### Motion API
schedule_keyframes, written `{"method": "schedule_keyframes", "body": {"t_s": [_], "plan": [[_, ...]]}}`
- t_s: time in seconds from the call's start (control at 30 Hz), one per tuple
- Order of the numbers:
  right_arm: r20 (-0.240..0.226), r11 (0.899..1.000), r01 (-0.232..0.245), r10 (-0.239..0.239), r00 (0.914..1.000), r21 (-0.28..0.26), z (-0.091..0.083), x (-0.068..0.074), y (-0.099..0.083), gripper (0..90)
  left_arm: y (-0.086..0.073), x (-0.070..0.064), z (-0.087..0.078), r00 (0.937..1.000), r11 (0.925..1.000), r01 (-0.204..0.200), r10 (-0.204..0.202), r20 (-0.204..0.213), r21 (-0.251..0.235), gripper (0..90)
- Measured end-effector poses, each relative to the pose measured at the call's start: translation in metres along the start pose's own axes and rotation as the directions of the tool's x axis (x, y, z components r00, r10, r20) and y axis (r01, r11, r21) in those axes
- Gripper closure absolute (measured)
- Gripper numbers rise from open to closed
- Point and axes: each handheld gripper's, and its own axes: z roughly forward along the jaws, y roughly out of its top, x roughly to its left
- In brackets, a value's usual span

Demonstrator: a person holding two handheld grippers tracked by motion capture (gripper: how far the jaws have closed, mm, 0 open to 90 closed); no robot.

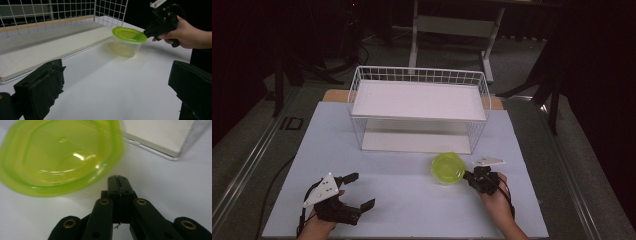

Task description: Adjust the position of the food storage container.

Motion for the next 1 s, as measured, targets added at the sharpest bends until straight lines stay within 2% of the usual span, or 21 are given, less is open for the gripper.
{"method": "schedule_keyframes", "body": {"t_s": [0.13, 0.17, 0.23, 0.3, 0.37, 0.43, 0.5, 0.53, 0.67, 0.8, 1.0], "plan": [[-0.021, 1.0, 0.008, -0.008, 0.9997, 0.011, 0.002, 0.008, -0.002, 90.0, 0.0, 0.0, 0.001, 1.0, 1.0, 0.003, -0.003, 0.002, 0.001, 1.1], [-0.046, 1.0, 0.003, -0.003, 0.9989, 0.01, 0.002, 0.012, -0.003, 90.0, 0.0, 0.0, 0.001, 1.0, 1.0, 0.003, -0.003, 0.002, 0.001, 1.0], [-0.05, 1.0, 0.011, -0.01, 0.9987, 0.012, 0.003, 0.015, -0.003, 90.0, 0.0, 0.0, 0.001, 1.0, 1.0, 0.003, -0.003, 0.002, 0.002, 1.0], [-0.073, 0.999, 0.034, -0.033, 0.9968, 0.015, 0.004, 0.023, -0.002, 90.0, 0.0, -0.001, 0.001, 1.0, 1.0, 0.002, -0.002, 0.002, 0.001, 1.0], [-0.075, 0.999, 0.049, -0.047, 0.996, 0.021, 0.005, 0.026, -0.001, 90.0, 0.0, -0.001, 0.001, 1.0, 1.0, 0.004, -0.004, 0.004, 0.0, 1.1], [-0.065, 0.998, 0.058, -0.056, 0.9963, 0.022, 0.006, 0.025, 0.0, 90.0, 0.0, -0.001, 0.0, 1.0, 1.0, 0.001, -0.001, 0.002, 0.001, 1.1], [-0.031, 0.998, 0.056, -0.056, 0.998, 0.023, 0.007, 0.019, 0.001, 90.0, 0.0, 0.0, 0.0, 1.0, 1.0, 0.002, -0.002, 0.003, 0.0, 1.0], [-0.005, 0.999, 0.032, -0.032, 0.9995, 0.009, 0.007, 0.011, 0.004, 90.0, 0.0, 0.0, 0.0, 1.0, 1.0, 0.002, -0.002, 0.001, 0.001, 1.0], [0.012, 1.0, 0.022, -0.022, 0.9997, -0.003, 0.007, 0.004, 0.007, 90.0, 0.0, 0.0, 0.001, 1.0, 1.0, 0.004, -0.004, 0.003, 0.002, 1.0], [0.004, 1.0, 0.007, -0.007, 1.0, -0.011, 0.015, 0.0, 0.016, 90.0, -0.001, -0.001, 0.002, 1.0, 1.0, 0.0, 0.0, 0.002, 0.008, 1.1], [-0.029, 1.0, 0.016, -0.016, 0.9994, -0.001, 0.022, 0.012, 0.018, 90.0, 0.0, 0.001, 0.0, 1.0, 1.0, 0.007, -0.007, 0.002, 0.001, 1.1]]}}
